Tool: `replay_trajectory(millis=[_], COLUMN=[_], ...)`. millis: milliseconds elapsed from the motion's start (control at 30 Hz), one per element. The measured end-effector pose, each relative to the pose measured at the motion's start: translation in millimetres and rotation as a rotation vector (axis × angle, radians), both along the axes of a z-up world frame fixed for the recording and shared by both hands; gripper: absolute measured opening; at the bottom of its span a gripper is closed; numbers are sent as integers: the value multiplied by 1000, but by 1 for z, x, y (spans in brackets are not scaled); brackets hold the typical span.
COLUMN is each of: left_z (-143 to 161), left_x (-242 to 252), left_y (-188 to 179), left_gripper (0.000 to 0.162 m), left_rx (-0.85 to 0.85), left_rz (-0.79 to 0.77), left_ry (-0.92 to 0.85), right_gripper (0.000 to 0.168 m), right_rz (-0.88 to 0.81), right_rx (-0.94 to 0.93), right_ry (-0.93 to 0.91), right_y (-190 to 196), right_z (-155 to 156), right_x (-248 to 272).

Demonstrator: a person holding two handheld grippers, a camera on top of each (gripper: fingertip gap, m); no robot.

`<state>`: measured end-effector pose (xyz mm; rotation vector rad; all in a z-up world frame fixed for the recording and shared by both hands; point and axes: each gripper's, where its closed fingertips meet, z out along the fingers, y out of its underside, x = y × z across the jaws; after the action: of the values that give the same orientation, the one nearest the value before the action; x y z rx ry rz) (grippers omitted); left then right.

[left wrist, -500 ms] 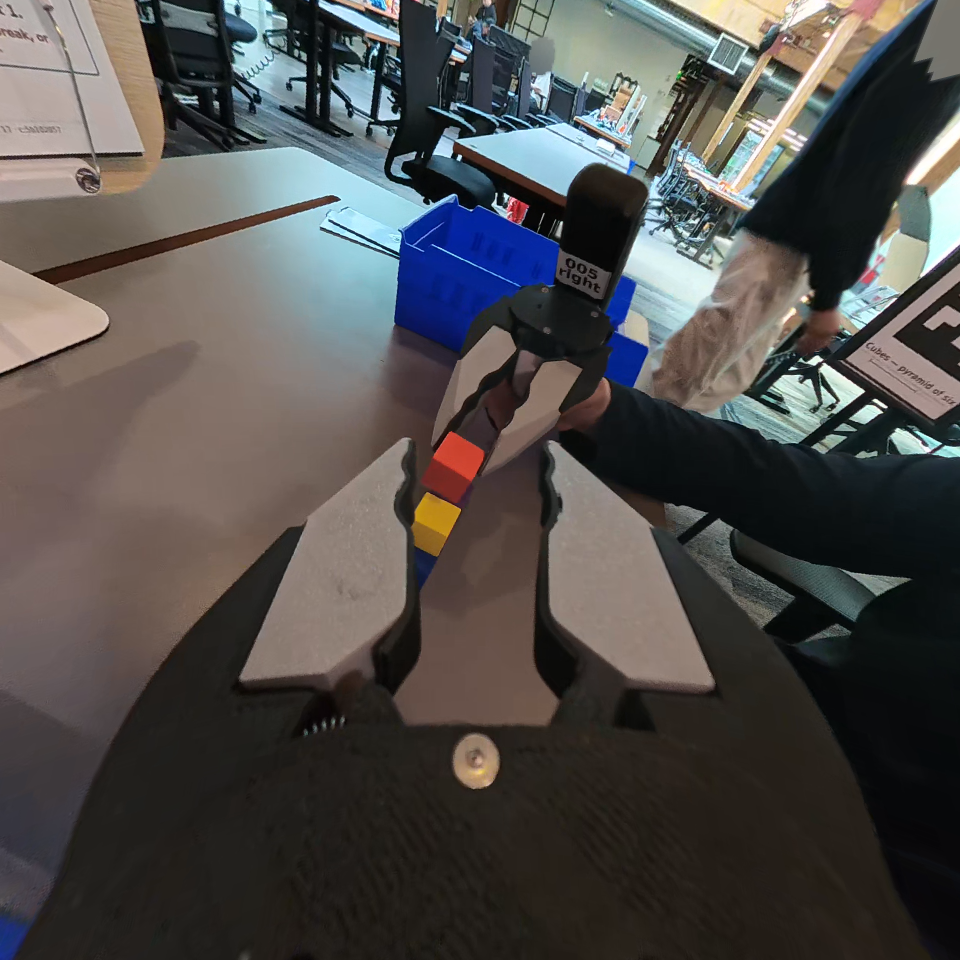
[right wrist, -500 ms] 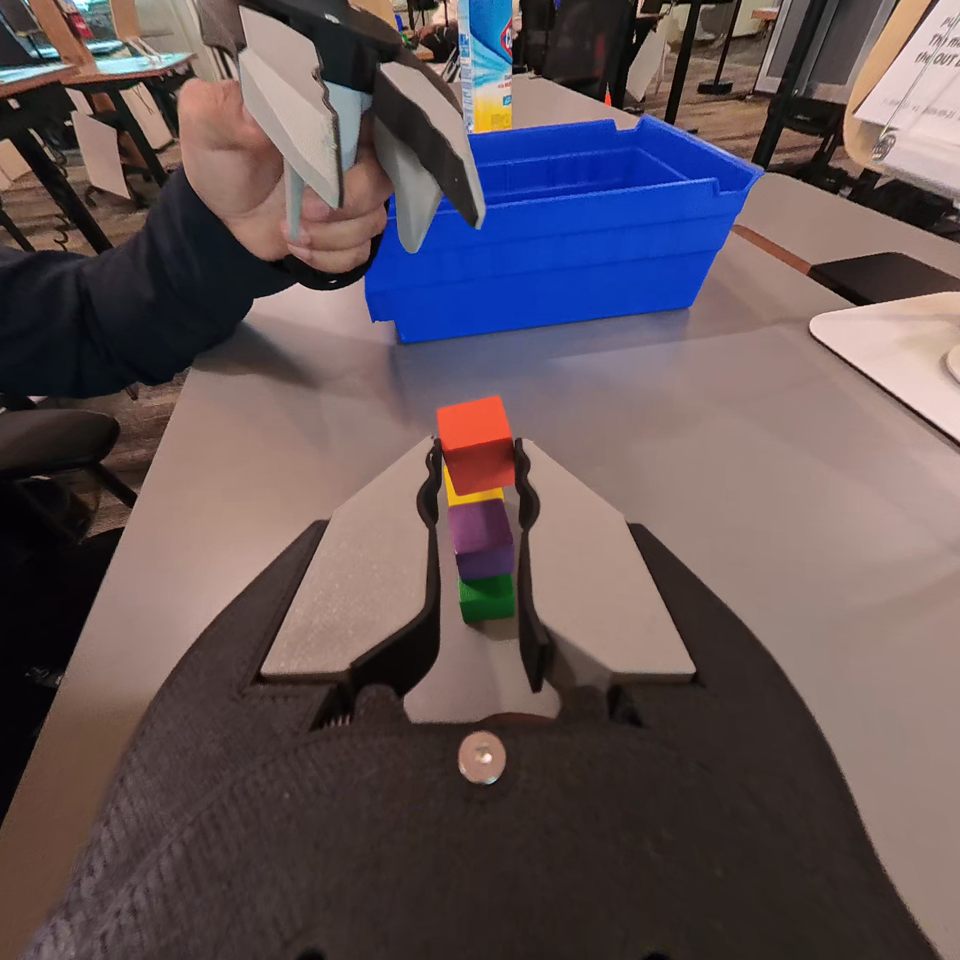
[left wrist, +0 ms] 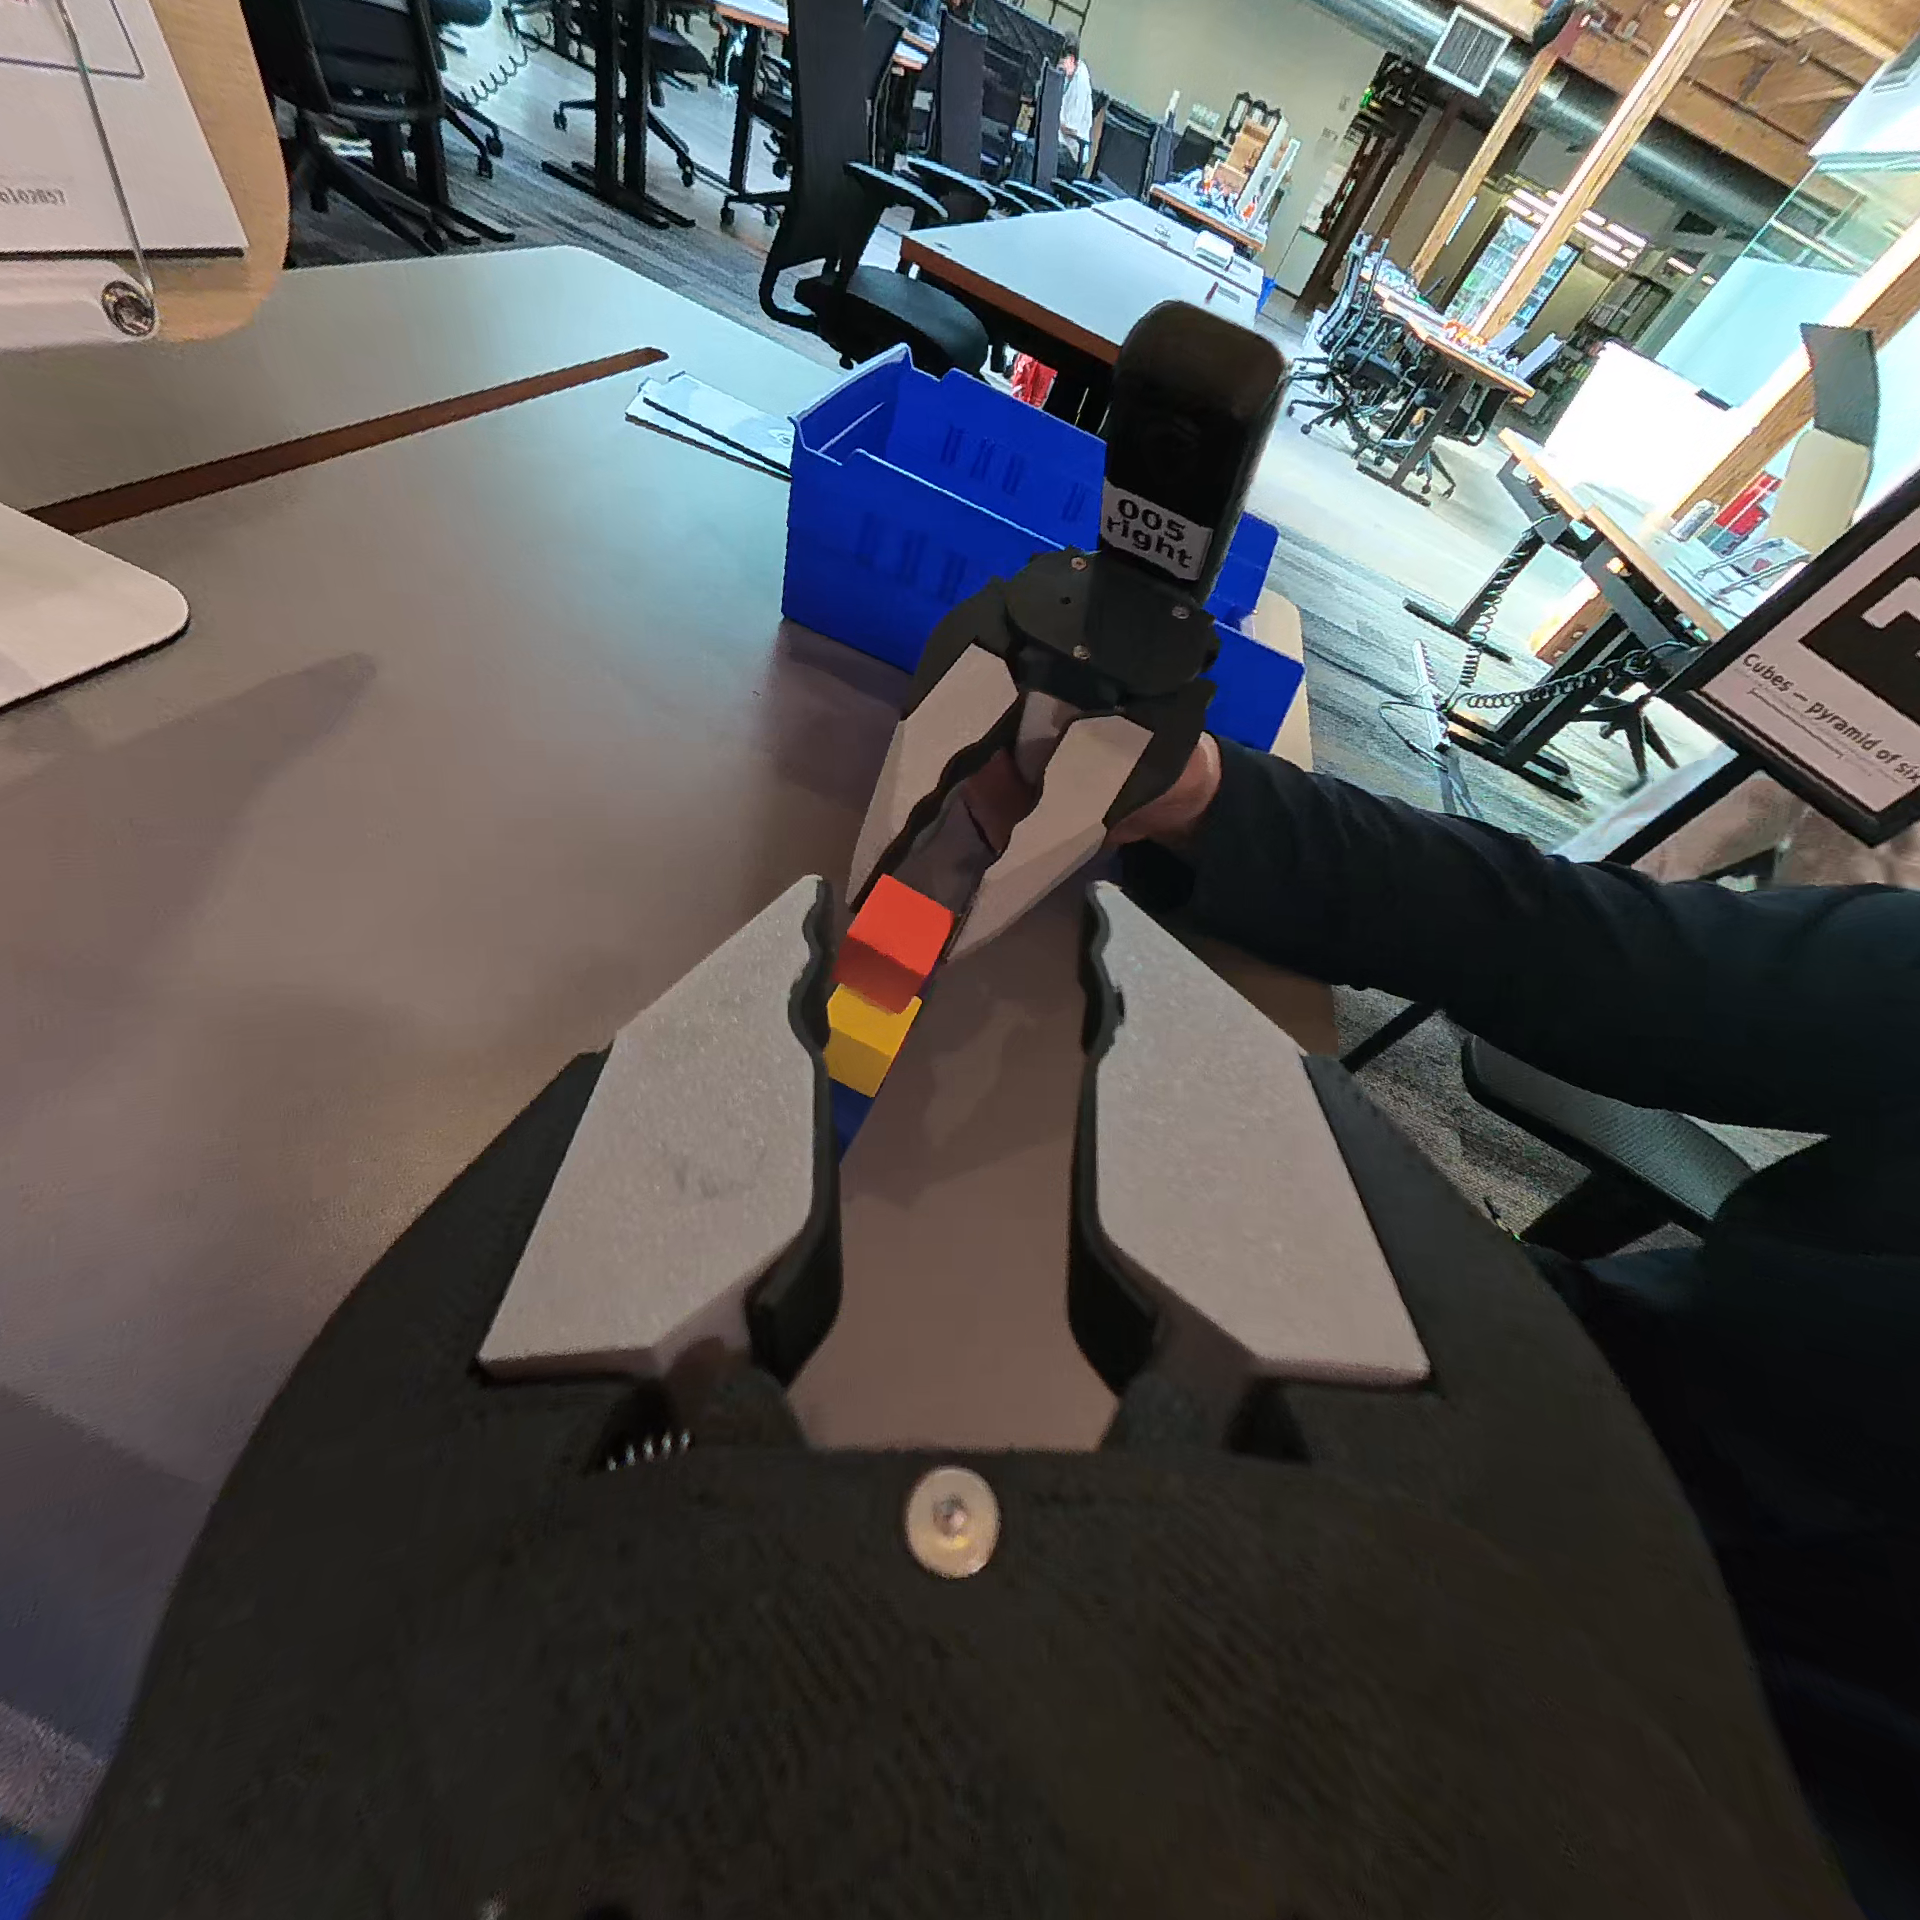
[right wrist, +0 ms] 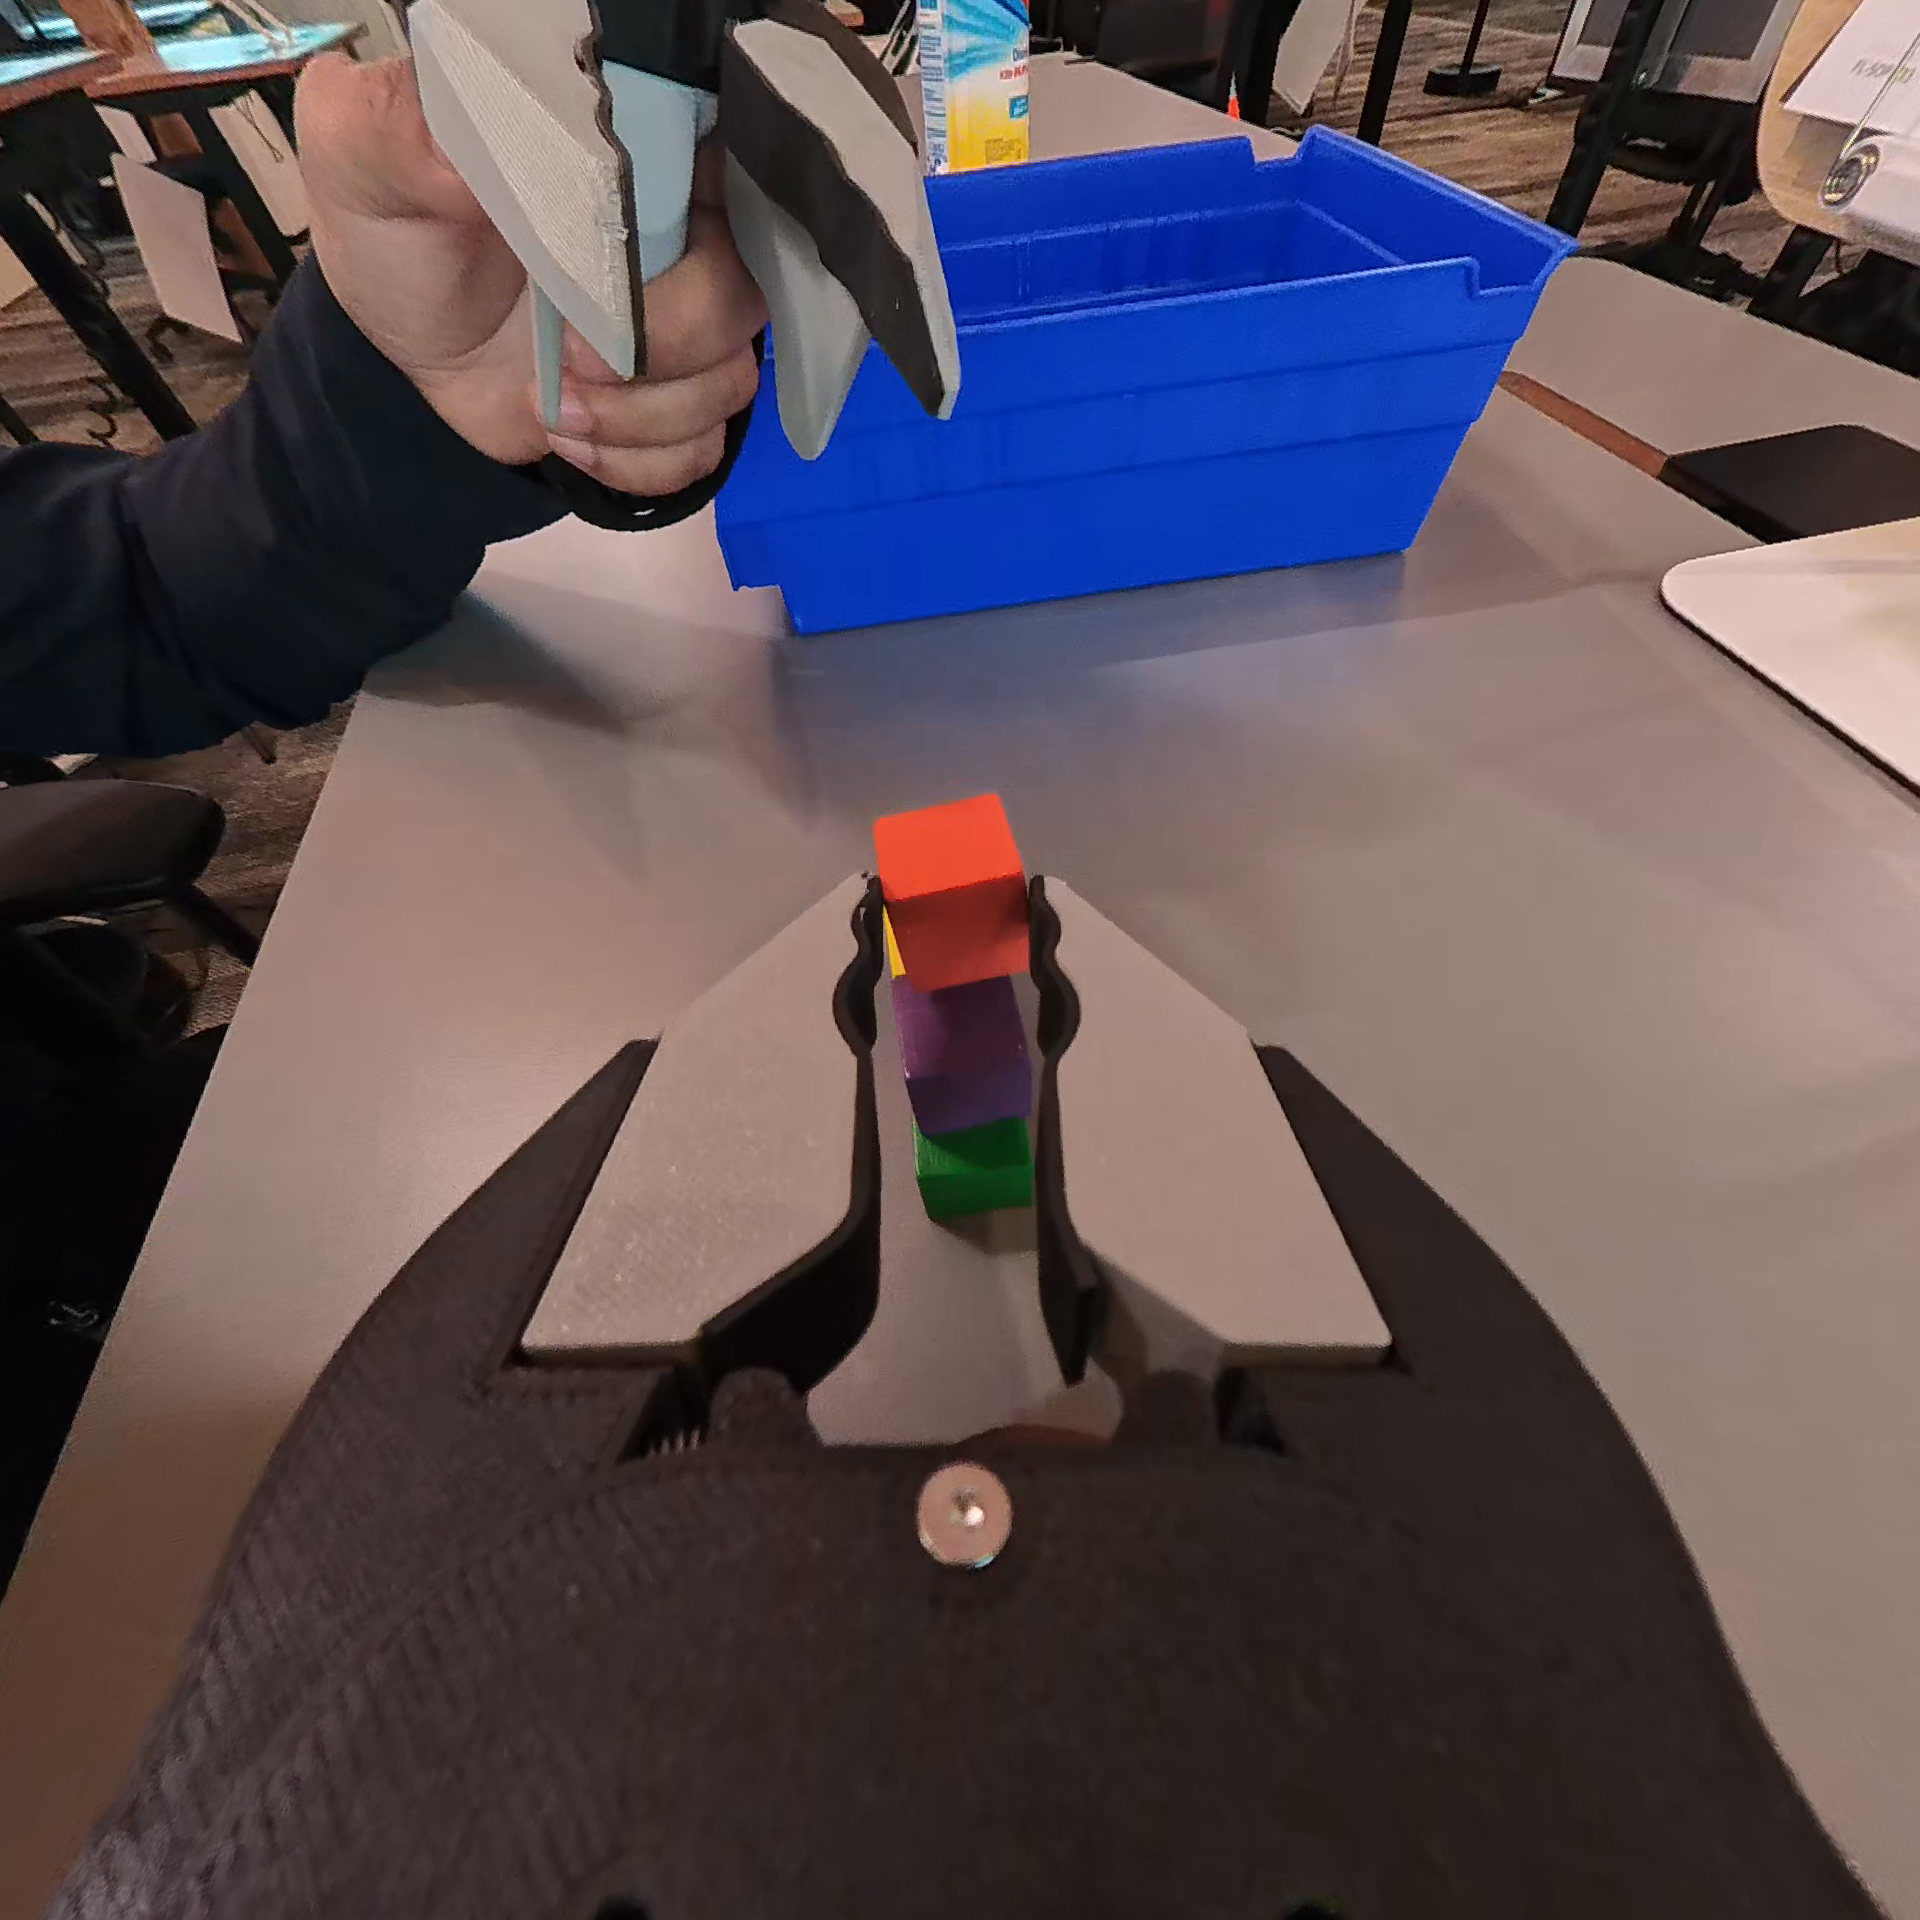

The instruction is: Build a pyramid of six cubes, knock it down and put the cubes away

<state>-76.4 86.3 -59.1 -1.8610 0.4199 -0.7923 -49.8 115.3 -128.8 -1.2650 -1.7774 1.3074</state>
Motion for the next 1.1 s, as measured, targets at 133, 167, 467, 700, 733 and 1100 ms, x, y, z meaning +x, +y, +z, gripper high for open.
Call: replay_trajectory(millis=[133,167,467,700,733,1100], left_z=[0,-1,-5,-3,-3,-4], left_x=[0,0,3,3,4,5], left_y=[0,0,0,-1,-1,-2], left_gripper=[45,45,45,45,45,45], left_rx=[0,-1,-15,-12,-12,-17], left_rz=[0,0,-12,-12,-14,-20], left_ry=[5,4,14,12,12,16], right_gripper=[25,25,24,24,24,24], right_rz=[2,5,6,6,7,13], right_rx=[-3,-5,10,10,7,10], right_ry=[-3,-1,-14,-15,-17,-28], right_y=[0,0,-1,0,0,0], right_z=[-1,0,-4,-5,-5,-8], right_x=[0,0,1,2,2,2])
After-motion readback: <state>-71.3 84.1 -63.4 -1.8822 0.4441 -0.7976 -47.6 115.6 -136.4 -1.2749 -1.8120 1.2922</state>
